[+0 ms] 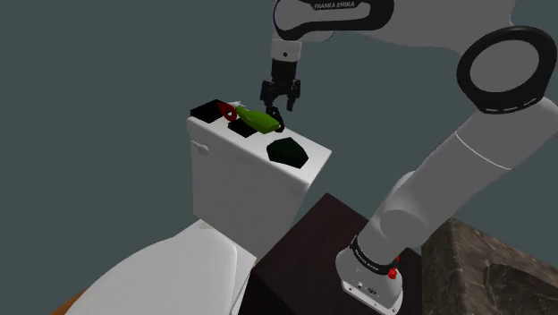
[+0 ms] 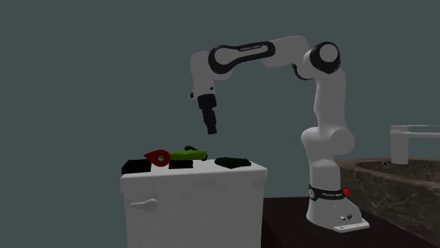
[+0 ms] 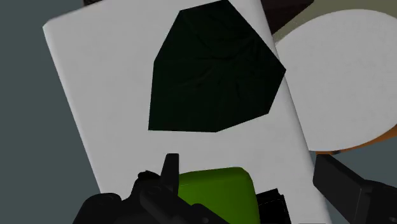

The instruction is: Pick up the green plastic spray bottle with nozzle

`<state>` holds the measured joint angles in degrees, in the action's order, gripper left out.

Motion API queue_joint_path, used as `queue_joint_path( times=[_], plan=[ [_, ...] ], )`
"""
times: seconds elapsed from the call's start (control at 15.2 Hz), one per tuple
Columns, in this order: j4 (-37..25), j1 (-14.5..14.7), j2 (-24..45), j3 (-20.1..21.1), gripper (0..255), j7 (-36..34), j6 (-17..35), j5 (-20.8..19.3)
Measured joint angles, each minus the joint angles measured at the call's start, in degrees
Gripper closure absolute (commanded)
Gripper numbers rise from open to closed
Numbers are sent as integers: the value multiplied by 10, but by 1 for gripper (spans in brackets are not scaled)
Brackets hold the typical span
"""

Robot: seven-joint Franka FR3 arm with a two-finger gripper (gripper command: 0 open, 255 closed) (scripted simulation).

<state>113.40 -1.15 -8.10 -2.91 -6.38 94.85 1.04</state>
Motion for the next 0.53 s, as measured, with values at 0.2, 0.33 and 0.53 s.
queue_joint_path(
  times=[0.2,0.33,0.53],
  plan=[
    [-59,-4,66,-5,0,0,5,10],
    [-108,-4,116,-6,0,-5,5,19],
    [-199,-10,192,-9,0,-6,-11,31]
  ],
)
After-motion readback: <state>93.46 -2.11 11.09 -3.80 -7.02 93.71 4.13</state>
